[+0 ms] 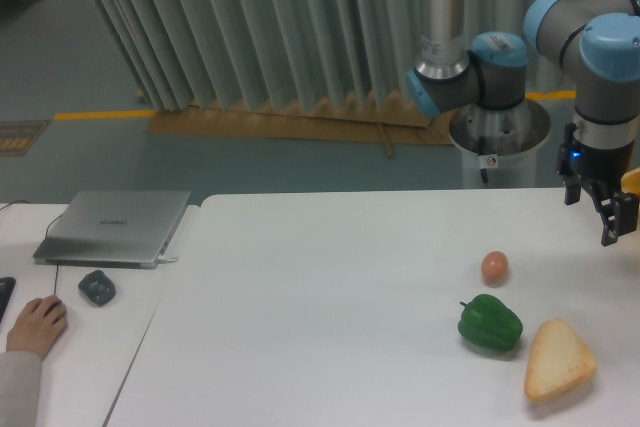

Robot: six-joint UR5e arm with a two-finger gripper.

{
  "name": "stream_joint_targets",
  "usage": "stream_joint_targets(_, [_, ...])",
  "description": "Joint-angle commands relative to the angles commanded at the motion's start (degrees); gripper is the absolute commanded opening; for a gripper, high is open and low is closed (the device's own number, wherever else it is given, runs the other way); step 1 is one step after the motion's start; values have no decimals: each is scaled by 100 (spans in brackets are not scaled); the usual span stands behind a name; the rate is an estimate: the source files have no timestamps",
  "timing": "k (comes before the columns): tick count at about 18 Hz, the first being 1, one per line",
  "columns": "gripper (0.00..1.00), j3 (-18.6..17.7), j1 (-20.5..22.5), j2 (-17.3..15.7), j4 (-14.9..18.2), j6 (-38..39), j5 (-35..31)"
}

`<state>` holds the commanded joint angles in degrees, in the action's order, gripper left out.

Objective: Place the bread in the basket
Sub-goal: 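Move the open gripper over the triangular bread slice, then lower the gripper down onto the bread slice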

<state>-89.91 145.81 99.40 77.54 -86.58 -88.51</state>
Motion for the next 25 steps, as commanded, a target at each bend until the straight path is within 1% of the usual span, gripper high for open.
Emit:
stream_joint_targets(1, [100,-52,-9,9,-193,157,26])
stream_joint_targets(2, [100,-62,-9,18,-308,420,61])
stream_joint_targets(5, [100,-18,-123,87,-371,1361,193])
stream_joint_targets(9, [100,17,-290,184,-388,2020,167])
stream_joint_targets(13, [100,17,-413,307,-669,2759,141])
stream_joint_targets(15, [100,17,-457,377,-880,3136,141])
stream_joint_targets(19, [100,17,-492,474,-1126,3454,141])
stream_joint_targets(20, [100,17,-492,527,-1266,3559,132])
stream_joint_targets(21, [100,17,-492,562,-1319,3621,89])
stream_joint_targets(23, [100,26,-501,650,-1451,3674,-78])
stream_joint_targets(25, [100,61,-527,755,-1513,3744,-332])
